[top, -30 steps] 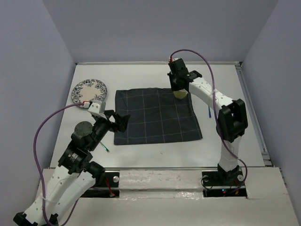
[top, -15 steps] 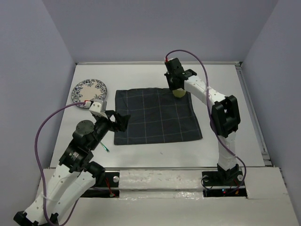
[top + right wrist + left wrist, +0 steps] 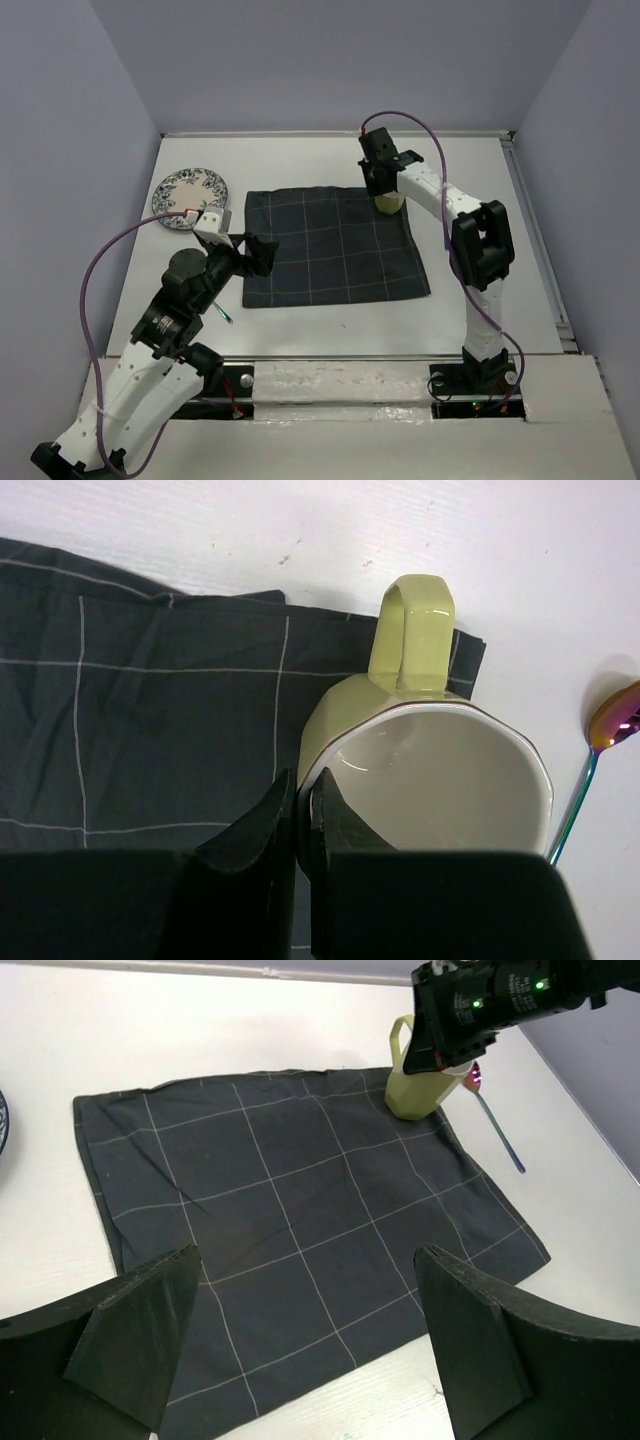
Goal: Set the dinner table for one person
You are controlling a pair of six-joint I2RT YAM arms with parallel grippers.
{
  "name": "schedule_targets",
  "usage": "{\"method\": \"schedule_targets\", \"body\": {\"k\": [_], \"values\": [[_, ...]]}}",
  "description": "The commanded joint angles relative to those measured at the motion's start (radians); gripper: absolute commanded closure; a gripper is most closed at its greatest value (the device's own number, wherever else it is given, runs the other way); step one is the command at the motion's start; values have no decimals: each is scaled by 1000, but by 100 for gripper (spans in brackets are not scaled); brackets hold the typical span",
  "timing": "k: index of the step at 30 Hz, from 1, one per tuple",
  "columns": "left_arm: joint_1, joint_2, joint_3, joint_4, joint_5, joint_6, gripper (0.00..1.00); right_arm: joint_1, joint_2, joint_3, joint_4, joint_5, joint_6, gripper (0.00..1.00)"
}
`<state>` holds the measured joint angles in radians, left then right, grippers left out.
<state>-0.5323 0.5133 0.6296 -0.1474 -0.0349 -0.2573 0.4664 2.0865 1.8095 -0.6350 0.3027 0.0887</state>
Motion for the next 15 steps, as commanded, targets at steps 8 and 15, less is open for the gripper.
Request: {"method": "schedule_targets", "body": {"k": [8,15], "values": [[184,162,21,14,-10,-72,1,-29,-89,-42,97,-33,17,38],[327,269,36,18,-22,-177,1,-29,-213,-79,93,-33,51,30]]}}
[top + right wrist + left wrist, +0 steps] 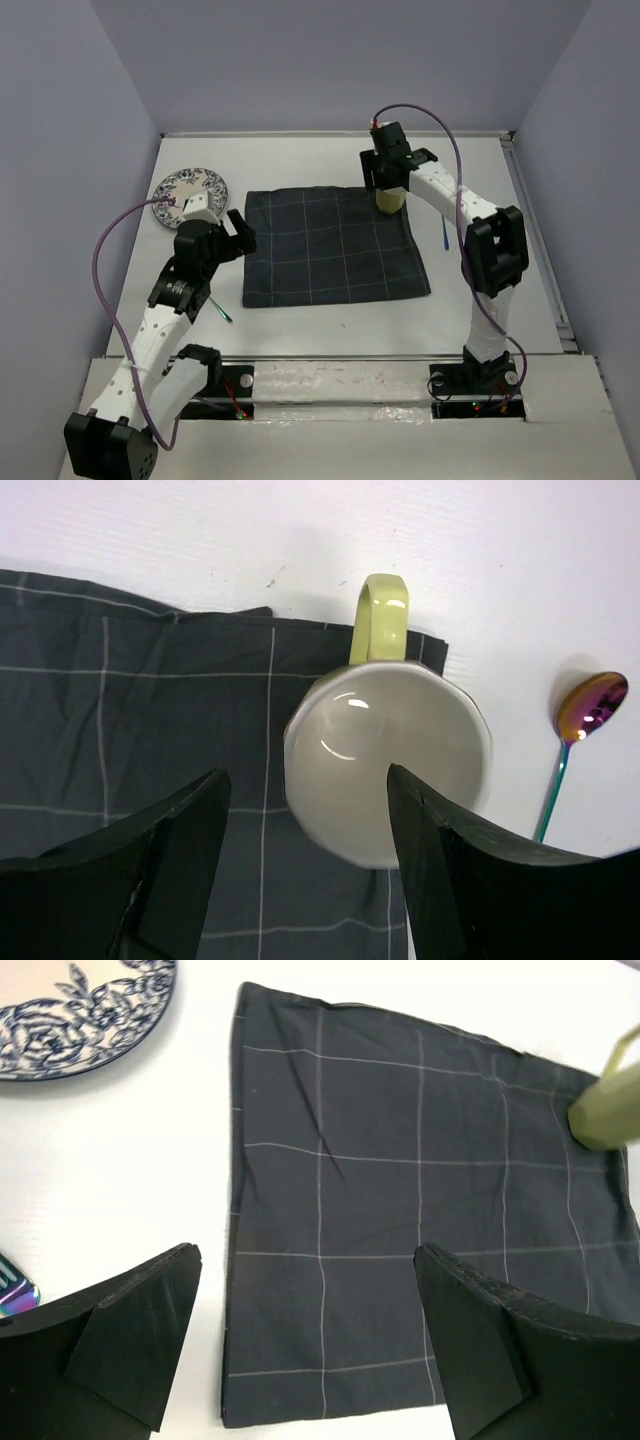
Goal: Set the dinner table for one person
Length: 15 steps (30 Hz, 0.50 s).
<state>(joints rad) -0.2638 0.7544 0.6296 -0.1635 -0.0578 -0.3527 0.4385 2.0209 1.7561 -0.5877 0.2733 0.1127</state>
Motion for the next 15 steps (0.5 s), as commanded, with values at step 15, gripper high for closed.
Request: {"method": "schedule_targets", "body": {"k": [15], "values": [[383,266,-41,364,24,-505,9,85,-767,-711,328,-264,252,30]]}}
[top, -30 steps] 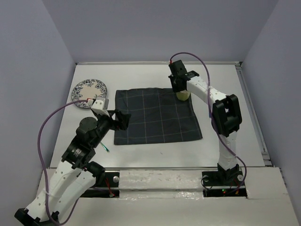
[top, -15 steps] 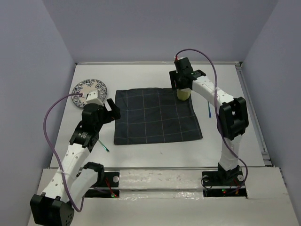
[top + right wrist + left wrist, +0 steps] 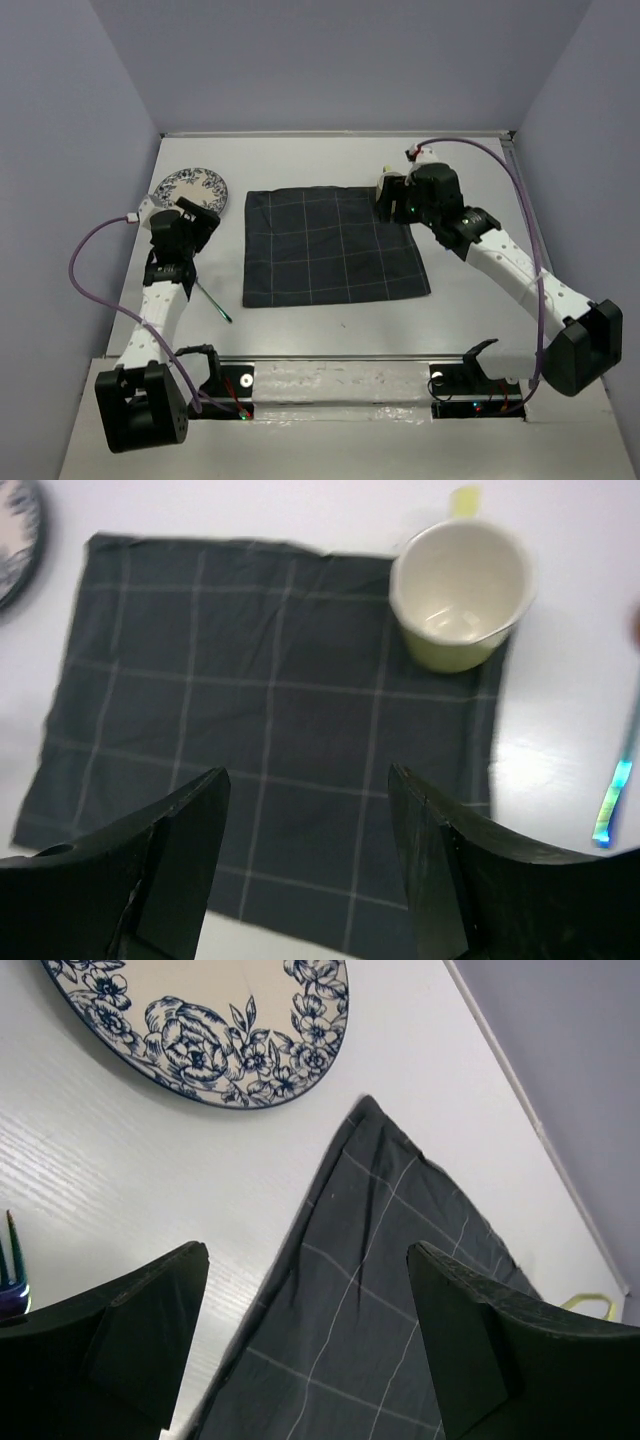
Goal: Set the dinner table for one person
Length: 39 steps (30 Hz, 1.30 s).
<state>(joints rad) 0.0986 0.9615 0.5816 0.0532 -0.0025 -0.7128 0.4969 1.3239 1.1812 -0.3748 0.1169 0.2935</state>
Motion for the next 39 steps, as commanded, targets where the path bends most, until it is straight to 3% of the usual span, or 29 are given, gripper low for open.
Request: {"method": "schedule_targets", "body": {"k": [1,10,23,27,35,36,38,39], "values": [[42,81,7,161,-46,-152,9,38,-131,-172,132,-141,79,30],[142,356,73,237,-119,-162,12,48,-425,-385,136,-175,111,31],[202,661,195,306,-77,-186,13,48,-483,-410,108,-226,122,32],[201,727,234,318,-76,-186,18,48,-473,-400,106,-224,121,33],[201,816,285,333,-59,-228,49,48,-445,-376,108,-195,119,34],[202,822,287,338,-60,-229,61,48,-445,-370,106,-188,119,34],[201,824,281,361,-56,-228,72,48,-446,-364,106,-178,119,34],[201,823,279,367,-51,-218,87,48,-445,-356,106,-169,118,34]]}}
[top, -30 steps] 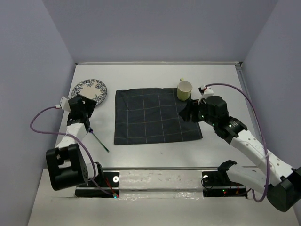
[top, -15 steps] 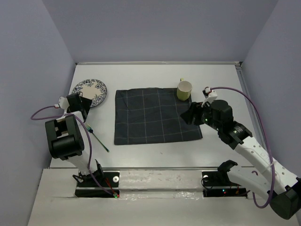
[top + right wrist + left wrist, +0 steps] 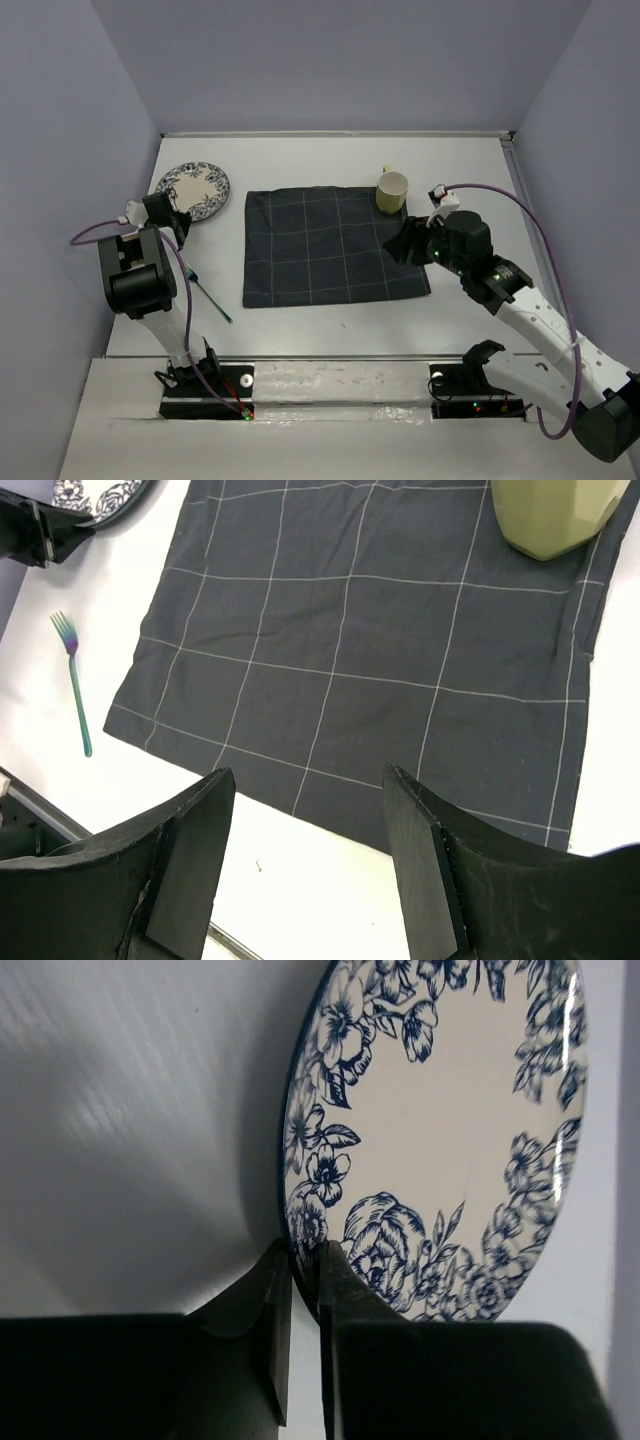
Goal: Set the dinner table for one person
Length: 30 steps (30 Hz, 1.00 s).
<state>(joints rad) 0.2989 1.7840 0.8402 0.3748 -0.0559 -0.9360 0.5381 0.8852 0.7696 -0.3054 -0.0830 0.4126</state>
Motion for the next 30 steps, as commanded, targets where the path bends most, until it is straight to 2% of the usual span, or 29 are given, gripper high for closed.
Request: {"method": "schedule_targets", "body": {"k": [1,2,7,8,11,14,21,24,28,29,30], "values": [[0,-3,19,52,5,11,95,6,-6,59,37,34,-1,34],[0,-12,17,62,10,14,100,6,-5,62,35,37,-4,34],[6,-95,-16,156,71,20,100,6,11,69,29,54,-5,34],[11,-118,-27,215,111,6,100,6,11,66,31,57,-1,34],[9,-234,-75,311,148,-33,100,6,5,50,37,78,8,34],[11,-336,-82,397,253,-95,100,6,-11,30,55,109,15,34],[3,-609,-177,424,355,-103,100,6,-12,2,57,124,35,34],[-41,-741,-286,403,401,-95,100,6,-23,-15,55,156,46,34],[-179,-836,-410,395,397,-96,100,6,-45,-26,39,192,60,34],[-257,-848,-429,394,390,-84,100,6,-48,-23,31,195,61,35],[-289,-863,-458,395,375,-77,100,6,-49,-21,13,201,64,36]]}}
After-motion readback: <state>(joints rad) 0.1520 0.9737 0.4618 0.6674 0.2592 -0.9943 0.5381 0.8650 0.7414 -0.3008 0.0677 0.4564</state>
